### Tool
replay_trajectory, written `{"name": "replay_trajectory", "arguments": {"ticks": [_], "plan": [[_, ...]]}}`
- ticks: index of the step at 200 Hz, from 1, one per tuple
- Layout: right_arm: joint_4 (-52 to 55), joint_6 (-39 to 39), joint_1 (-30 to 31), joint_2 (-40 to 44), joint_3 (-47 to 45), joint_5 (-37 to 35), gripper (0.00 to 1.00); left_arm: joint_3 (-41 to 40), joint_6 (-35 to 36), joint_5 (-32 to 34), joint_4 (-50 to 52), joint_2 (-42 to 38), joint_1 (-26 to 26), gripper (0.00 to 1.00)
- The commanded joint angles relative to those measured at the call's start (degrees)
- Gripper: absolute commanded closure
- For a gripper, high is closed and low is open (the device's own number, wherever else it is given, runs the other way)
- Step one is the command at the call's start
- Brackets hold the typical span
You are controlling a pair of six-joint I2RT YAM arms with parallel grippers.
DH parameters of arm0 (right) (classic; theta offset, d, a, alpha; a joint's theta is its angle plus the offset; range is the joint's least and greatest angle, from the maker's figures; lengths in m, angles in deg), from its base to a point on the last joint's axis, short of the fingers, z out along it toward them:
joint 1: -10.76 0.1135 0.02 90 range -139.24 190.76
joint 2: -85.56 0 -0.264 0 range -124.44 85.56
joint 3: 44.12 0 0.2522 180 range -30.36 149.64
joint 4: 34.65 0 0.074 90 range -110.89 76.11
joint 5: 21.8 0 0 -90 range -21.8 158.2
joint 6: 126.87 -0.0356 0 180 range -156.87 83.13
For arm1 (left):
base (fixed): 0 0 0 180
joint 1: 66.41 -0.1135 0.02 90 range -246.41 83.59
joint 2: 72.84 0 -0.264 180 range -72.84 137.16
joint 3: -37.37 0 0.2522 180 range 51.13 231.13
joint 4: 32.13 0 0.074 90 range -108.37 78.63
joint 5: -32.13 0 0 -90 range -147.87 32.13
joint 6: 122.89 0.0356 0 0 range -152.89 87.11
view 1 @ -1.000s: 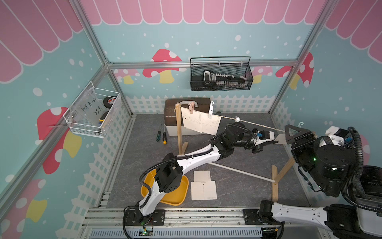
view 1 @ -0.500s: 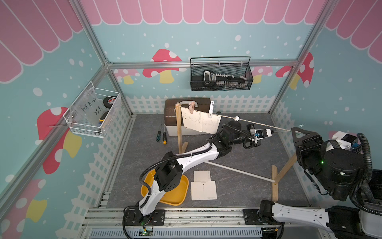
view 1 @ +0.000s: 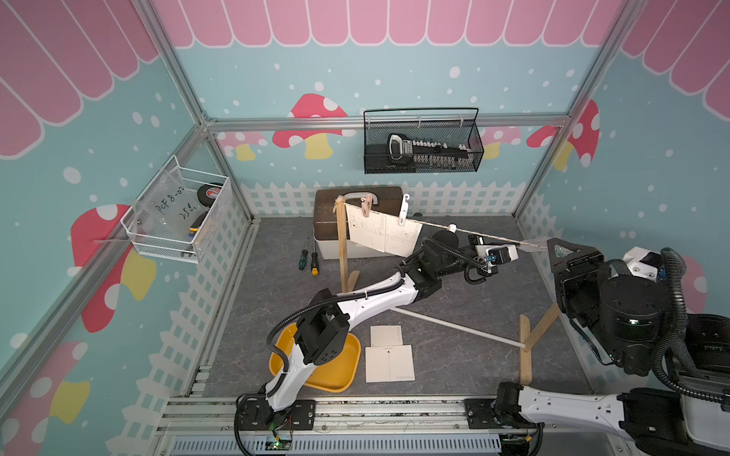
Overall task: Remove the postcards from the strings
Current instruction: Remove the clamp from the clothesline.
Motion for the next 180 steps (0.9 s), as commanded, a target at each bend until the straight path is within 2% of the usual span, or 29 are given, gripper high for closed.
{"name": "replay_trajectory", "arguments": {"ticks": [1,18,90,180], "plan": [[1.5,1.8,0.2,-1.5,3.4,-2.0,0.23,-0.9,1.8,0.6,-1.5,0.2,-0.4,1.00],[2.3,2.3,0.2,-2.0,4.0,-2.2,0.24,-1.0,2.0,0.7,-1.5,0.3,-0.5,1.00],[7.9,-7.2,0.2,2.2,-1.3,-1.5,0.26,-1.5,5.2,2.1,-2.9,0.8,-0.5,1.00],[8.2,-8.7,0.2,2.0,-2.5,-4.6,0.26,-3.5,8.7,5.4,-8.9,0.7,-1.0,1.00]]}}
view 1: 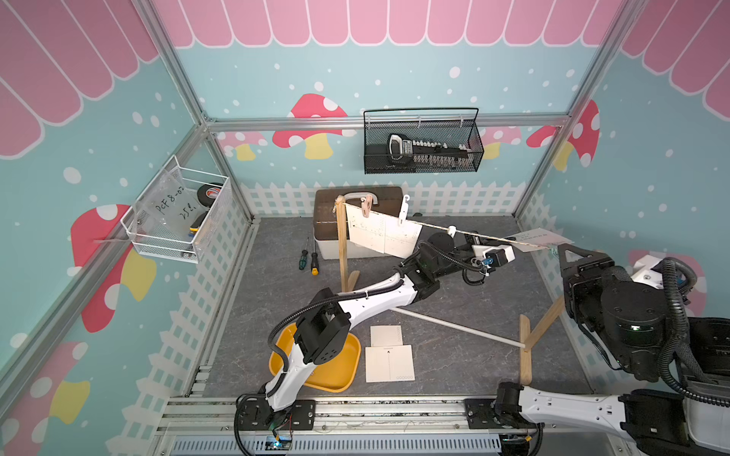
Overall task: Remove the postcards from the strings
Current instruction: Remove the clamp from the clothesline.
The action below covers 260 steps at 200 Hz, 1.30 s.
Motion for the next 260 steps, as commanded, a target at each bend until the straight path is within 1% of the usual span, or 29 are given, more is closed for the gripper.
{"name": "replay_trajectory", "arguments": {"ticks": [1,45,68,94,150,217,237,260], "plan": [[2.0,-2.1,0.1,-0.5,-0.8,-2.3,0.26,-0.6,3.3,2.0,-2.9,0.7,-0.5,1.00],[2.0,-3.3,0.2,-1.1,-2.0,-3.3,0.29,-0.4,4.1,1.7,-3.8,0.4,-0.7,1.00],[2.0,-3.8,0.1,-1.3,-2.3,-3.5,0.34,-0.5,4.3,2.2,-4.5,0.1,-0.7,1.00],[1.9,-3.9,0.0,-1.7,-2.6,-3.9,0.44,-0.8,4.4,2.2,-4.5,0.0,-0.6,1.00],[1.9,-3.0,-0.2,-1.4,-2.9,-5.4,0.56,-0.9,4.0,2.0,-5.2,-0.2,-0.6,1.00],[1.6,-3.7,-0.4,-0.7,-5.6,-6.8,0.62,-1.7,3.9,2.0,-5.8,-0.7,-0.5,1.00],[1.0,-2.7,-0.4,-1.1,-5.2,-7.2,0.62,-1.9,3.9,2.0,-5.8,-0.9,-0.5,1.00],[-0.1,-0.7,-0.5,-1.7,-4.4,-7.4,0.64,-2.0,3.8,1.8,-5.8,-1.1,-0.5,1.00]]}}
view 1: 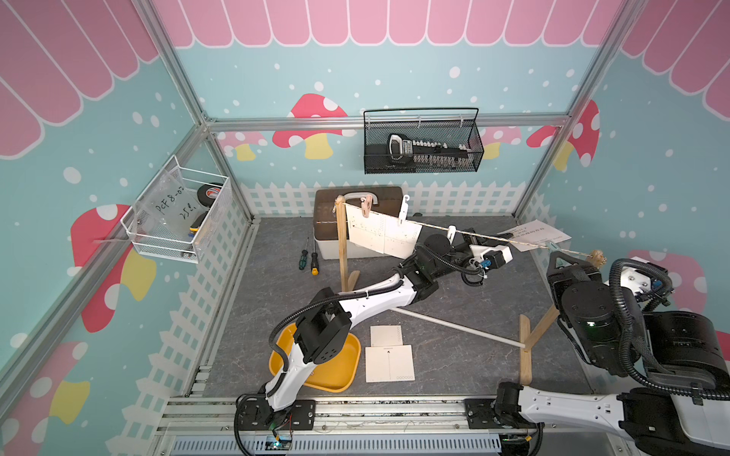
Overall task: Remove the postcards from the strings
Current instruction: Remove the clamp from the clothesline.
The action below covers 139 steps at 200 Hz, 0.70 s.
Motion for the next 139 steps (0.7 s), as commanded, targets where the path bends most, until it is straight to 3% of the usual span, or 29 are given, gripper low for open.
{"name": "replay_trajectory", "arguments": {"ticks": [1,46,139], "plan": [[-0.1,1.6,-0.4,-0.6,0.7,-2.1,0.65,-0.9,1.0,0.3,-1.2,-1.1,-0.3,1.00],[-2.9,5.0,-1.2,-1.0,0.7,-1.4,0.72,-1.1,0.7,0.2,-1.2,-1.3,-0.3,1.00],[-5.5,9.7,-2.9,-0.9,1.2,1.8,0.74,-2.3,0.7,0.0,-1.0,-1.2,-0.3,1.00]]}}
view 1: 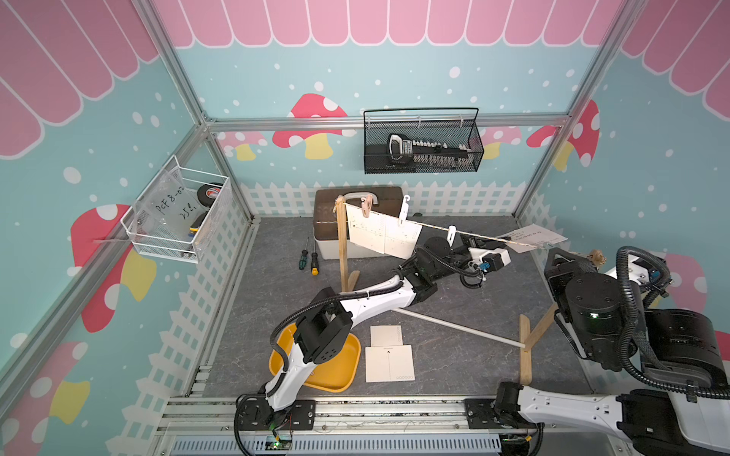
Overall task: Remove the postcards from the strings
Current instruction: Remove the clamp from the clothesline.
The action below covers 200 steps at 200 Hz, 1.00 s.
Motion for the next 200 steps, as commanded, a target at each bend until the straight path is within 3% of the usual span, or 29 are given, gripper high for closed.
{"name": "replay_trajectory", "arguments": {"ticks": [1,14,33,102,162,200], "plan": [[0.1,0.9,-0.4,0.3,0.2,0.3,0.73,-0.3,0.7,0.0,-0.7,-1.1,-0.3,1.00],[0.0,1.1,-0.5,0.4,0.2,1.2,0.65,-0.1,0.6,0.0,-0.7,-1.1,-0.3,1.00],[-0.1,0.7,-0.5,1.0,-0.6,2.2,0.60,0.2,0.4,-0.1,-1.0,-0.8,-0.3,1.00],[-0.1,-1.9,-1.7,3.6,-5.1,2.3,0.55,0.0,-0.5,-0.9,-1.6,-1.1,-0.2,1.00],[-0.2,-1.7,-2.5,1.5,-3.2,6.3,0.43,0.0,-0.5,-1.1,-1.6,-1.3,-0.2,1.00],[-0.2,0.9,-3.4,2.0,-2.7,2.5,0.43,-0.6,0.1,-1.0,-1.7,-1.7,-0.2,1.00]]}}
